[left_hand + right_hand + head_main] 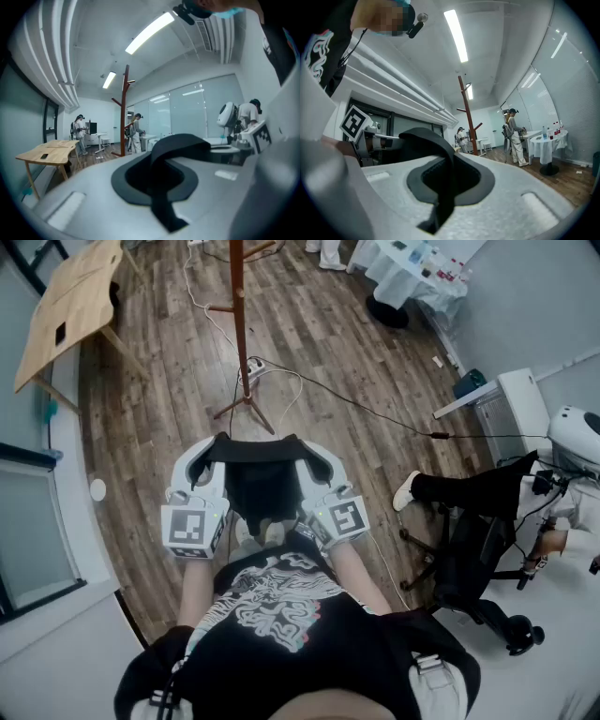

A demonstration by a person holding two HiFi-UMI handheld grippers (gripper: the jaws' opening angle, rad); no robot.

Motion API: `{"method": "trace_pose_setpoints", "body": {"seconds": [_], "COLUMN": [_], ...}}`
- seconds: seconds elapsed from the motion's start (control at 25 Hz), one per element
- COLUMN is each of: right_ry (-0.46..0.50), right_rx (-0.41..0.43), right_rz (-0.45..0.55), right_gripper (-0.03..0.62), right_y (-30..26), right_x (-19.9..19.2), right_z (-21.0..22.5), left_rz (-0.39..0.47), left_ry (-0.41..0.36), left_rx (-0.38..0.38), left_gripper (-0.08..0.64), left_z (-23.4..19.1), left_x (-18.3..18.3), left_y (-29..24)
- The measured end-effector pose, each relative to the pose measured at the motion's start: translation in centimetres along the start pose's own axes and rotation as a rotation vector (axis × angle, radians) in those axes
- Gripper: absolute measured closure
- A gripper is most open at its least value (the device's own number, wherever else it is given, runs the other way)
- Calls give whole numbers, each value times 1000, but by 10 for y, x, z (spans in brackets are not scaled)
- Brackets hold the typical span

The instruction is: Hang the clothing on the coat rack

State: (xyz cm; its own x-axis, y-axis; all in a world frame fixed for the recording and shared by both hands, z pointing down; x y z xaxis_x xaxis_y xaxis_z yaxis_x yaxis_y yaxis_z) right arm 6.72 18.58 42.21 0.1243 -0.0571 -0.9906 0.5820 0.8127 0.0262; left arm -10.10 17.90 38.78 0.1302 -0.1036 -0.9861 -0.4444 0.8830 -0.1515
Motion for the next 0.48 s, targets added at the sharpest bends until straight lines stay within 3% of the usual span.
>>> {"method": "trace_pose_setpoints", "body": {"seconds": [0.12, 0.48], "right_ry": [-24, -24], "right_rx": [-19, -27], "right_rz": [-4, 10], "right_gripper": [578, 578], "right_y": [11, 15], "right_x": [-3, 10], "right_z": [-5, -10], "left_rz": [7, 29], "left_ry": [-7, -1], "left_rx": [-33, 10], "left_gripper": [557, 557], "left_z": [13, 8], "left_x": [-2, 4], "left_y": [9, 20]}}
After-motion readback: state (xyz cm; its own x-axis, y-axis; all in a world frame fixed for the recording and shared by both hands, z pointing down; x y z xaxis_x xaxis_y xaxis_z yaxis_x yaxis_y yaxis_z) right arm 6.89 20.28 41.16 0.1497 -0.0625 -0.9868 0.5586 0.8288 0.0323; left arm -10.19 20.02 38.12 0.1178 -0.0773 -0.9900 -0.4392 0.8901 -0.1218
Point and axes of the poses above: the fingertips, and each gripper's own axes: y backward along the fingers, z to its right, x out of its top, the point moved 3 cm from there along y, backward along the fingers, and after that the axes turned 2 degrees about x, right-handed, at the moved point
